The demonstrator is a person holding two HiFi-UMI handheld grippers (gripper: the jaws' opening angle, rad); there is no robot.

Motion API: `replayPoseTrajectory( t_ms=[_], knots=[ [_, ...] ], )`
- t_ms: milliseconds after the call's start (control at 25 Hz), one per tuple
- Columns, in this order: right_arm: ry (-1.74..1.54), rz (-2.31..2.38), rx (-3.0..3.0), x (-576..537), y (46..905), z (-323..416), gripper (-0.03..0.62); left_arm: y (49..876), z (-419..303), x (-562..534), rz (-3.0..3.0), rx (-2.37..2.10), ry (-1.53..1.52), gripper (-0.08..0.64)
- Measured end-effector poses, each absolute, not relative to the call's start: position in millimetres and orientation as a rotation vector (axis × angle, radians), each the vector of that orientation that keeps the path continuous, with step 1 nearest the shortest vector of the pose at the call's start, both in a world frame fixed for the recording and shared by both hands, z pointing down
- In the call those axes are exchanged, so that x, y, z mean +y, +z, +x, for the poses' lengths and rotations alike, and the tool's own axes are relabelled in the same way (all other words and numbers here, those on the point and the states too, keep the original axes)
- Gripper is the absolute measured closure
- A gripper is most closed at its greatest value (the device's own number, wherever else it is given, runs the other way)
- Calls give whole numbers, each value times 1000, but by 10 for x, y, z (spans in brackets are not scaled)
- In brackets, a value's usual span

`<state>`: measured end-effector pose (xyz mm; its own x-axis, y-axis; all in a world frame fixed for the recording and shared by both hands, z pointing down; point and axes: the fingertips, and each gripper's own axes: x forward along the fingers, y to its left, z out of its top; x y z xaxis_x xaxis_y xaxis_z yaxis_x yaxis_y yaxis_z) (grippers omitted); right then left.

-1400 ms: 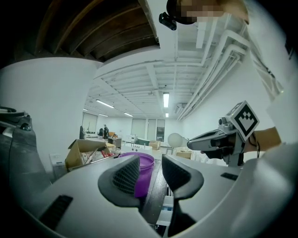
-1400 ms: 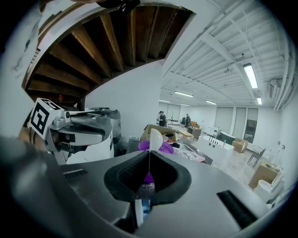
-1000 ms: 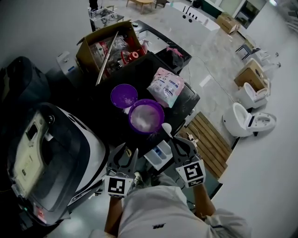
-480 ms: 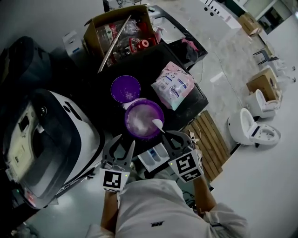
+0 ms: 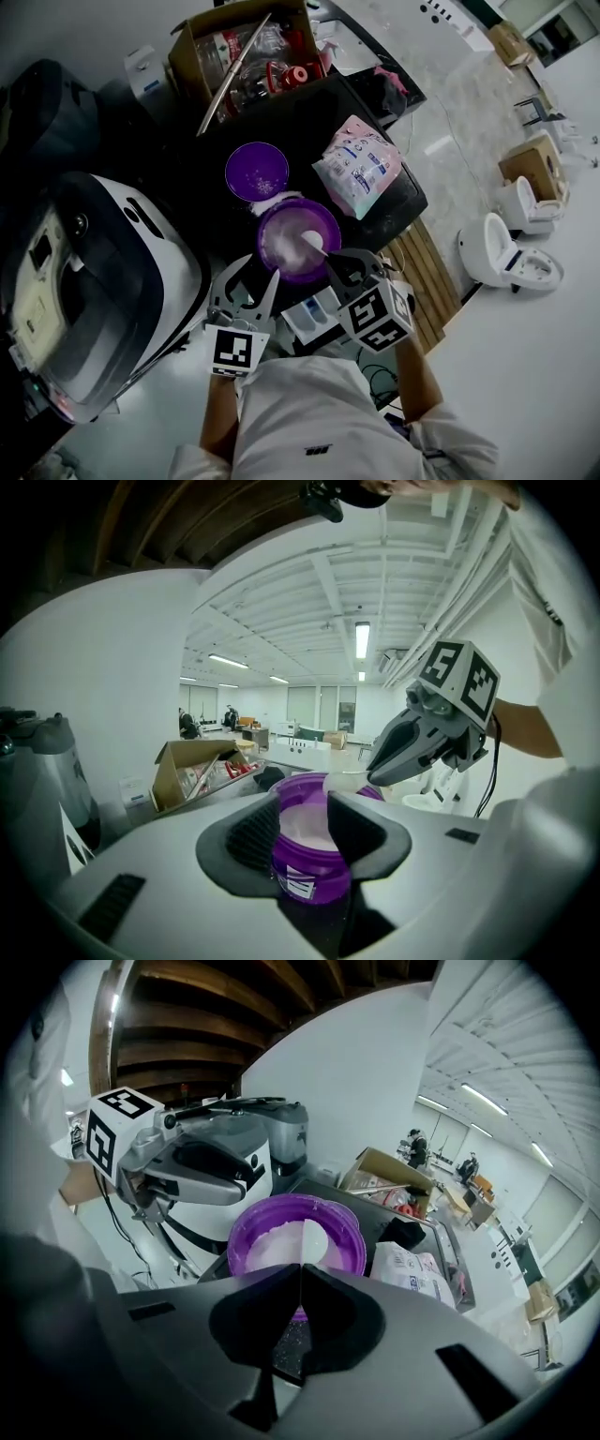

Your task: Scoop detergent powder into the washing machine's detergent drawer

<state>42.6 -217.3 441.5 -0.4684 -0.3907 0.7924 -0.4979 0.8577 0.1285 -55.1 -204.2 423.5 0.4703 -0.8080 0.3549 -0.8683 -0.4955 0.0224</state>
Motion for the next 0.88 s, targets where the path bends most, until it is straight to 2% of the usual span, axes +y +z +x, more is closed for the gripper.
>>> replayPoseTrajectory(
  t_ms=[880],
  knots=[
    [174, 332, -1834, -2252, 4922, 17, 588, 4275, -733, -2243, 2566, -1359, 440, 377]
  ],
)
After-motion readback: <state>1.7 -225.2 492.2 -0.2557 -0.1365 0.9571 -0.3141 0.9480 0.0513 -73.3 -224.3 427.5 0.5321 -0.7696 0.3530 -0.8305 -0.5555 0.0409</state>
